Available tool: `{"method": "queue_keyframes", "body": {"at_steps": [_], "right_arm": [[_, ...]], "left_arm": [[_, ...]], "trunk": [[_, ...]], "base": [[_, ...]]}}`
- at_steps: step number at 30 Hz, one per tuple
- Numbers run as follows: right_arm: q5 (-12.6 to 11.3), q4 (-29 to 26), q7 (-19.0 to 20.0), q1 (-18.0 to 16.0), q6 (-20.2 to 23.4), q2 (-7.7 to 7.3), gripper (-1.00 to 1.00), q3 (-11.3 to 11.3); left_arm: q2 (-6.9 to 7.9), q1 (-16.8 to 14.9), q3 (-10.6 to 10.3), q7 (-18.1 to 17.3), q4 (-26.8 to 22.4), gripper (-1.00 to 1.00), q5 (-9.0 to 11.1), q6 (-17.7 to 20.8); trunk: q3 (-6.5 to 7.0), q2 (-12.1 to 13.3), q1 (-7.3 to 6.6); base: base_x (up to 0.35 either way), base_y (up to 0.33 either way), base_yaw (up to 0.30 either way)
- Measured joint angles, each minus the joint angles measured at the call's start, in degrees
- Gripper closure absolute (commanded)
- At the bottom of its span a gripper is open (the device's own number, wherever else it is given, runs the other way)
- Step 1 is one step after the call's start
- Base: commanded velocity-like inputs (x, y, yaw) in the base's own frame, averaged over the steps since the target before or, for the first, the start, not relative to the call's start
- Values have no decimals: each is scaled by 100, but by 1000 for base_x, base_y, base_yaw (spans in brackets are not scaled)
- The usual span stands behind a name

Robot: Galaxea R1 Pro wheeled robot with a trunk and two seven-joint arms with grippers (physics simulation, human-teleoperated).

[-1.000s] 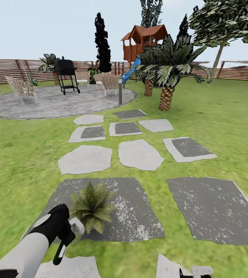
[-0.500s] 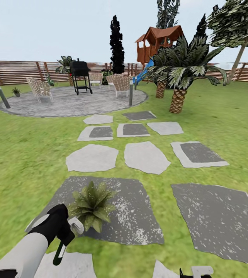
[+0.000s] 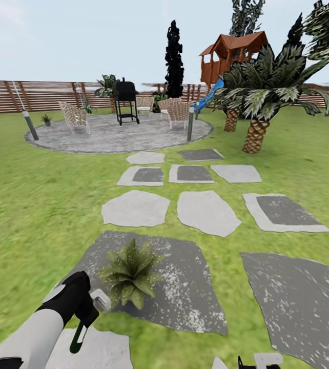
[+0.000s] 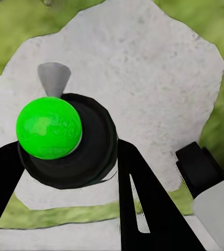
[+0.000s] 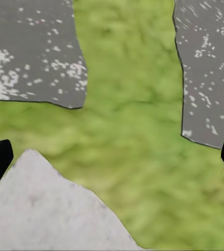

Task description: Pick up the pesticide atomizer in the garden and spray insectifuge to fully cover both potted plants in the garden.

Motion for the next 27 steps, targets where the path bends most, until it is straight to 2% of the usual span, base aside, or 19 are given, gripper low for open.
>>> {"method": "queue_keyframes", "body": {"at_steps": [6,12,27], "right_arm": [[0,-1,0,1,0,0,-100,-1],[0,-1,0,0,0,0,-100,-1],[0,0,0,-1,0,0,-100,0]], "left_arm": [[-20,0,1,3,-16,100,0,0],[-16,0,-1,4,-16,100,-4,-1],[-14,1,8,3,-26,100,-1,2]], "trunk": [[0,0,0],[0,0,2],[0,0,2]], "base": [[154,-227,8],[20,-255,23],[0,-272,260]]}}
